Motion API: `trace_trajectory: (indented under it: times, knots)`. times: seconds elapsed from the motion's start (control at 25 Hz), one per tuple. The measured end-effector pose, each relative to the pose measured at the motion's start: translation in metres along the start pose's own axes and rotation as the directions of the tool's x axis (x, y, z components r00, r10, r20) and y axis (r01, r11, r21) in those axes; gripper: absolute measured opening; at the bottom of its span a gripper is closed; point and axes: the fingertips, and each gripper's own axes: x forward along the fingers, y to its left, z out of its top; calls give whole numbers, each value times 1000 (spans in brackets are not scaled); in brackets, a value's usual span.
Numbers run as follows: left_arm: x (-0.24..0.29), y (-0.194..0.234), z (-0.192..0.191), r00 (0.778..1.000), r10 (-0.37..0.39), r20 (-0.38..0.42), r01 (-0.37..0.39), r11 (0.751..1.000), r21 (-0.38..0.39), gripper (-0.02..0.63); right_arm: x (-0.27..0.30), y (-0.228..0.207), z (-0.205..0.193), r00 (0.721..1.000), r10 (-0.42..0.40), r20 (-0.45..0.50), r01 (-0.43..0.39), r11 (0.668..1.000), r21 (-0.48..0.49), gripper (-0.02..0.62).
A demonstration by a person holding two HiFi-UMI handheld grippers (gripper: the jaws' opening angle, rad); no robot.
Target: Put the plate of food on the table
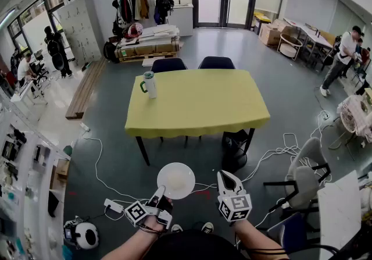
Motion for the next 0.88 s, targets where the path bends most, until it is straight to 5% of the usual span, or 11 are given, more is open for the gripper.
trace_trajectory:
  times: [0.88]
  knots:
    - [-6, 2, 12, 1000, 8, -2, -8, 1000, 4, 18, 6, 11, -7, 1000, -28, -2, 28, 1000, 11, 14]
